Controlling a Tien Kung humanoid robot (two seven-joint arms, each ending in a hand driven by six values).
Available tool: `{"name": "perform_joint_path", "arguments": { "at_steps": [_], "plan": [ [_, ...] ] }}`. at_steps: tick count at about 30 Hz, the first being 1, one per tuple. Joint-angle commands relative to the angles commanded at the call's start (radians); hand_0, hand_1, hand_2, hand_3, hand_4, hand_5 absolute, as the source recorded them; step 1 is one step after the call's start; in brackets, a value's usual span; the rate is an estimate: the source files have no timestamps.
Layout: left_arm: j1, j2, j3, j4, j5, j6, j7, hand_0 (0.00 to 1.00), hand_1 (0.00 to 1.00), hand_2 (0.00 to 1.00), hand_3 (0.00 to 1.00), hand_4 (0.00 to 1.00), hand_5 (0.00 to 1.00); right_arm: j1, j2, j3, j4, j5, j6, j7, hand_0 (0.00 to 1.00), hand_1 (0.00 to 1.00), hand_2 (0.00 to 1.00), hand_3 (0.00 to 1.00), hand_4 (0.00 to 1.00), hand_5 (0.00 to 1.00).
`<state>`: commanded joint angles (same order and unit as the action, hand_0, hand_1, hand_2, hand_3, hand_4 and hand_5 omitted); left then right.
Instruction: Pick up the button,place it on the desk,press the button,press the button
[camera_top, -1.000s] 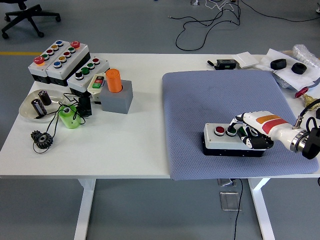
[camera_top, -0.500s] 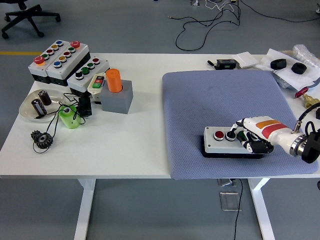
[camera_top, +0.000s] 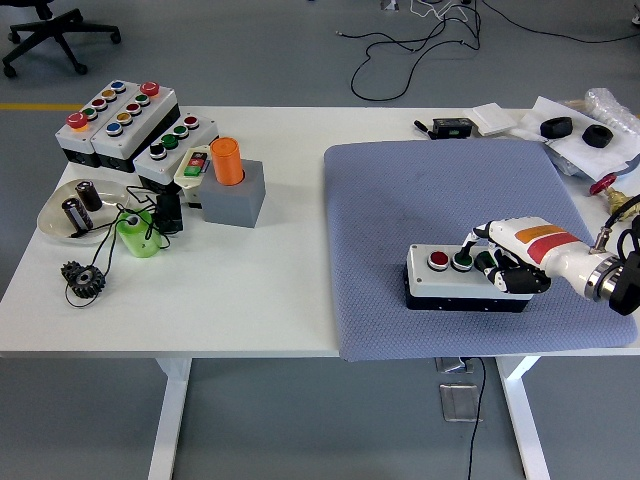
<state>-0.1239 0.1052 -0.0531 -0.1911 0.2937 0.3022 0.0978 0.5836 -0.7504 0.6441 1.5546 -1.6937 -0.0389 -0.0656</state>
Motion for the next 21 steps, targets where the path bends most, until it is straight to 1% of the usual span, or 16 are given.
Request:
{"name": "perform_joint_path", "arguments": {
  "at_steps": [3,6,10,18,21],
  "plan": [
    [-0.003,0.001,-0.003,0.000,0.002,-0.001,0.000,0.601,0.520,0.493,0.449,0.275,0.978,-0.004,-0.005,0.035,0.022,0.002,-0.005,0.000,0.198,0.002,0.097,0.585,0.341,0.002],
    [-0.004,0.002,-0.006,0.000,0.001,-0.001,-0.001,0.601,0.520,0.493,0.449,0.275,0.978,-0.003,-0.004,0.044,0.032,0.004,-0.007,-0.001,0.198,0.002,0.097,0.585,0.341,0.002],
    [-0.005,0.002,-0.005,0.000,0.002,-0.001,-0.001,0.601,0.518,0.491,0.448,0.276,0.977,0.007,0.005,0.025,0.031,0.003,-0.005,-0.004,0.196,0.002,0.097,0.584,0.341,0.002],
    [-0.005,0.002,-0.006,0.000,0.002,-0.002,0.000,0.601,0.518,0.491,0.447,0.275,0.977,0.022,0.042,-0.024,0.011,-0.007,-0.001,-0.013,0.196,0.002,0.097,0.584,0.342,0.002],
    [-0.005,0.003,-0.007,0.000,0.003,-0.002,-0.001,0.601,0.518,0.490,0.446,0.275,0.976,0.026,0.050,-0.032,0.006,-0.010,-0.001,-0.017,0.196,0.002,0.097,0.584,0.341,0.002]
  ]
}}
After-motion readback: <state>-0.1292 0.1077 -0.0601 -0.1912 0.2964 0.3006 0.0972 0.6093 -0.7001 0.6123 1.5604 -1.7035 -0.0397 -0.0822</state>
